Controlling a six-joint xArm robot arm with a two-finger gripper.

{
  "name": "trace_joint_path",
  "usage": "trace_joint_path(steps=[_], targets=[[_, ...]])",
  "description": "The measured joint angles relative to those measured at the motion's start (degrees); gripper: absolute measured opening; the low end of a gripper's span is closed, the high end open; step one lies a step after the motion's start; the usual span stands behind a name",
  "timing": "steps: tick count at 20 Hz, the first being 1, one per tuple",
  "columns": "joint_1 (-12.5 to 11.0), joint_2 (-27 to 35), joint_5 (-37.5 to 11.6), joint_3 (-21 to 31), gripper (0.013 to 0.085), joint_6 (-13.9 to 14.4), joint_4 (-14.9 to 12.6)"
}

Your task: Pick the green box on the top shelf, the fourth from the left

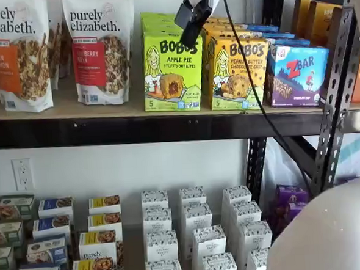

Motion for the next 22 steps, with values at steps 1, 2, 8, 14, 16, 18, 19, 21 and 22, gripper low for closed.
trace_joint_path(steps=[1,2,8,14,16,18,19,21,22], targets=[[0.3,0.2,-0.7,-0.1,0.0850,0.3,-0.1],[0.6,0.5,-1.5,-0.3,0.0850,0.5,-0.3],[2.2,2.7,-4.7,-1.8,0.0850,1.8,-1.2],[3.8,5.6,-7.7,-3.3,0.0850,2.9,-2.9],[4.1,6.2,-8.4,-3.5,0.0850,3.0,-3.1],[4.3,6.9,-9.1,-3.7,0.0850,3.1,-3.4],[4.5,7.4,-9.5,-4.0,0.0850,3.2,-3.7],[4.8,8.3,-9.7,-4.6,0.0850,3.3,-4.0],[4.9,8.8,-9.6,-4.9,0.0850,3.3,-4.1]])
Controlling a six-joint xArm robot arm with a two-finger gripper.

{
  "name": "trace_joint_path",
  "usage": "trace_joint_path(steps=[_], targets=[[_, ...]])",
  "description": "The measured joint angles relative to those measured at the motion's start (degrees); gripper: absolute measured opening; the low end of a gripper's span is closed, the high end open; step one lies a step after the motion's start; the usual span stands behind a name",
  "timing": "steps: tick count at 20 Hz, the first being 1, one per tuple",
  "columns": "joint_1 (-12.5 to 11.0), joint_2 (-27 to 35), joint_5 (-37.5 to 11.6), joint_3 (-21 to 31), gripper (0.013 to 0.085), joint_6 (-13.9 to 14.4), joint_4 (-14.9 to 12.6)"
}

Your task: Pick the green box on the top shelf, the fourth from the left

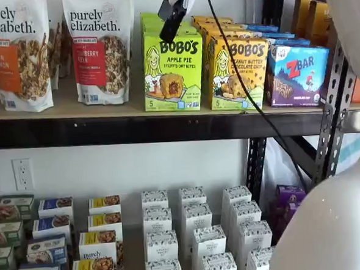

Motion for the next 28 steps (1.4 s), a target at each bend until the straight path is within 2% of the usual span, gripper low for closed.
trace_joint_path(steps=[11,20,28], targets=[[-0.7,5.1,3.5,-4.7,0.0850,-1.1,-0.6],[-1.9,9.1,8.9,-9.5,0.0850,-2.3,-1.0],[-2.0,11.0,11.8,-11.7,0.0850,-2.5,-2.4]])
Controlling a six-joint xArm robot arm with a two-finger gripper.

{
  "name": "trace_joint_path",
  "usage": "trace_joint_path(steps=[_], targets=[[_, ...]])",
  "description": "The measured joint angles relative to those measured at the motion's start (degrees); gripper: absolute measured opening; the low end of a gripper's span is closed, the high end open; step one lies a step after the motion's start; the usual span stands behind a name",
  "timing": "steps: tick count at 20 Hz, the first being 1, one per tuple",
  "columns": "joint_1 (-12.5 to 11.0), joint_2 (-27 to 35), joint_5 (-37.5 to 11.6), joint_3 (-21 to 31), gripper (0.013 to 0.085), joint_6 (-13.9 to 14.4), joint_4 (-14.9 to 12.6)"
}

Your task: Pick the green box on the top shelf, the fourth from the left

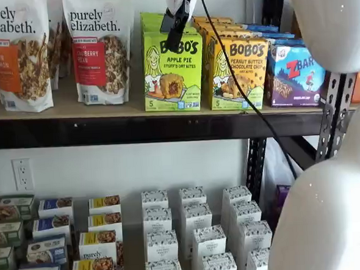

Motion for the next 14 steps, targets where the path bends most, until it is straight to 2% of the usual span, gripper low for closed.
trace_joint_path(steps=[14], targets=[[0.8,1.9,3.1,-1.5,0.0850,0.4,-3.2]])
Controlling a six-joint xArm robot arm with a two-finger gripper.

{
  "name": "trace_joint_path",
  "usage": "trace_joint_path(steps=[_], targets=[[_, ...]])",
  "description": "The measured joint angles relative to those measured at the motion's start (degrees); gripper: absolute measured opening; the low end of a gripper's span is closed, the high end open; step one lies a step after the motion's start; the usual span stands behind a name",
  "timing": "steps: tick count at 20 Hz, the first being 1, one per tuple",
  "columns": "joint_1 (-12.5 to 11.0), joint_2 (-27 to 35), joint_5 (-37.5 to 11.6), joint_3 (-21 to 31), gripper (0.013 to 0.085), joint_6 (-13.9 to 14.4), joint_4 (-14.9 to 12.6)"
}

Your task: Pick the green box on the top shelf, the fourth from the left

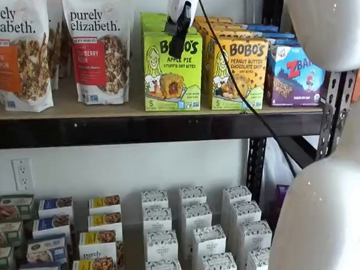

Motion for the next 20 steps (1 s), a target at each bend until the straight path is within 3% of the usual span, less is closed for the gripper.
trace_joint_path(steps=[15,20], targets=[[0.6,-0.4,-1.8,1.8,0.0850,0.2,-0.1],[0.5,-0.7,-2.5,2.2,0.0730,0.2,-0.1]])
